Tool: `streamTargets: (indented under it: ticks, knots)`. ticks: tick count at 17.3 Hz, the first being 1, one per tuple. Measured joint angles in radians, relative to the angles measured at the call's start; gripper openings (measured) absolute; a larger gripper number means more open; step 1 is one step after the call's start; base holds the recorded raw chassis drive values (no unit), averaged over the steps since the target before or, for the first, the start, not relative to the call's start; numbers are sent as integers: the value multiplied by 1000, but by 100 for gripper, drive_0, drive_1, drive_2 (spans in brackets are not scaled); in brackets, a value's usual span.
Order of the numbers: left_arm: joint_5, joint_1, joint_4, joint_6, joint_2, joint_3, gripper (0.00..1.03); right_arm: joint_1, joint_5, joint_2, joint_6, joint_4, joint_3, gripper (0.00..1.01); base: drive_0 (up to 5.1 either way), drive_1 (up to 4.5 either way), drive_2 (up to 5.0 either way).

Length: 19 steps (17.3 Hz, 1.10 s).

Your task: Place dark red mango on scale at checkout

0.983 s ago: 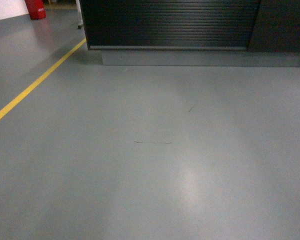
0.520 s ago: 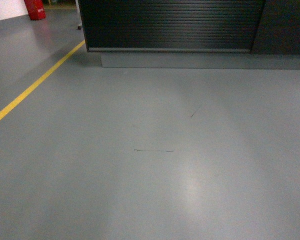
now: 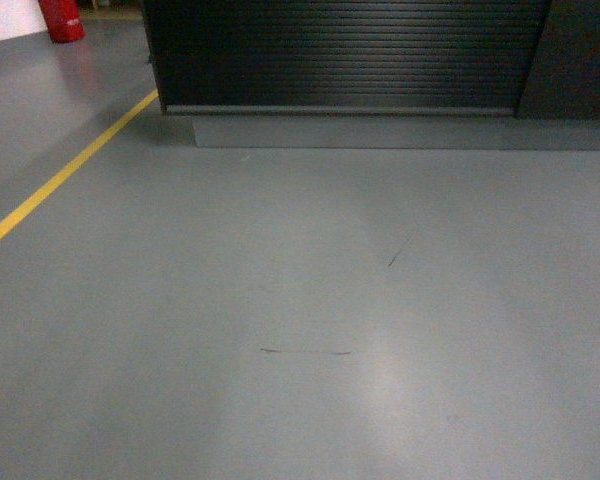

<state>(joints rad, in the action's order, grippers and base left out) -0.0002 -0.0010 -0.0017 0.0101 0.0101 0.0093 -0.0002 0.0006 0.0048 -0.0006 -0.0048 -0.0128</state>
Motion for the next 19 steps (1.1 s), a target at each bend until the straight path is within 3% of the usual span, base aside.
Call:
streamTargets:
  ticks: [19]
  knots:
    - [0, 0, -2, 0, 0, 0, 98, 0, 0, 0, 0, -2, 0, 98, -3, 416, -423]
